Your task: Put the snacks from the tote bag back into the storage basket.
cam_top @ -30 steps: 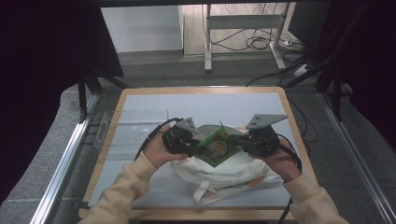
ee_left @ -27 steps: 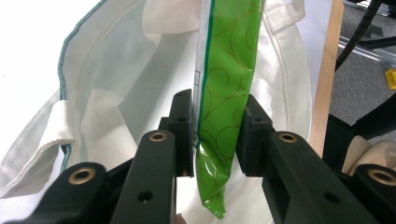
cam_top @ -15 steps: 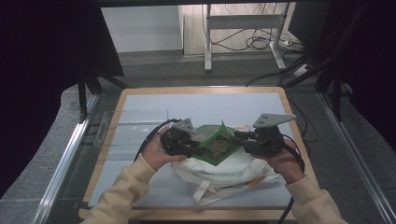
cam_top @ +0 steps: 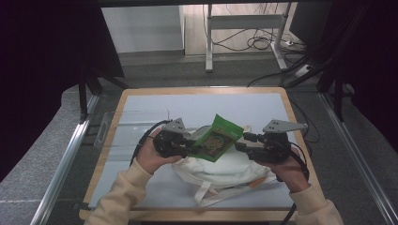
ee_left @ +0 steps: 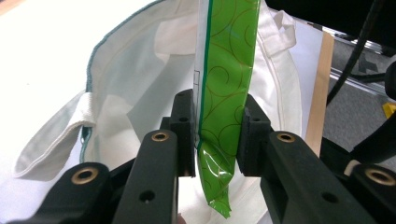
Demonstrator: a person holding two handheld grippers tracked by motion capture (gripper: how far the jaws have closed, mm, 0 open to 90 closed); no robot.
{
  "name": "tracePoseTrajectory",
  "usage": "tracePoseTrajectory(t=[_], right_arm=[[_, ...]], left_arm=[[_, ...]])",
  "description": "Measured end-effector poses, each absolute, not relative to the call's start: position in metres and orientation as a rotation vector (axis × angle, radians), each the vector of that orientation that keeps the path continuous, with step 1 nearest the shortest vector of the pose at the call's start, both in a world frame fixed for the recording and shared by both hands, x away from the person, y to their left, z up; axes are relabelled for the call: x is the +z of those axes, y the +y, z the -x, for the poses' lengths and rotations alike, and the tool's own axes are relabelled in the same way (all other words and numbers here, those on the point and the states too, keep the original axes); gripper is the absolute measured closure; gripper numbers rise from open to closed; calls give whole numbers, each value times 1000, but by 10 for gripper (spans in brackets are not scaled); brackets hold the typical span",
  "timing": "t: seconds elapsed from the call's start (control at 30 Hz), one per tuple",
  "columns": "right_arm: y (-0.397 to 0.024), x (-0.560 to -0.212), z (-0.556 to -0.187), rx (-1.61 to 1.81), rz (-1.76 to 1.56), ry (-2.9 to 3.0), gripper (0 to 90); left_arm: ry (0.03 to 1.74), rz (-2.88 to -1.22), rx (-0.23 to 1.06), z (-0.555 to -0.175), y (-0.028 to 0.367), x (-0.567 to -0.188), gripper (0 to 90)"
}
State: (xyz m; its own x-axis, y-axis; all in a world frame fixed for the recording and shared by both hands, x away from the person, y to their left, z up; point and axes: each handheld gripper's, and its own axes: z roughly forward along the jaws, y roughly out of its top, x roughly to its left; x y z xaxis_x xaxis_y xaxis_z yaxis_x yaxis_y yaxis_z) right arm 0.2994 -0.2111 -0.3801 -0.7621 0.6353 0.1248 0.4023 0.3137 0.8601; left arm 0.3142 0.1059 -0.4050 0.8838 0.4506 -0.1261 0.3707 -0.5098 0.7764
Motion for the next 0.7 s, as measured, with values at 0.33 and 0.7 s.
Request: tracePoseTrajectory(t=[0.33,0.7], right_arm=[[-213,-402,-294,1447,-1025,2330,434],[-210,-418,-292,1506,-1061,2322,418]], left_arm=[[602,-2142,120,-312,113,-410,726],[610,-2131,116,-311,113,-412,725]])
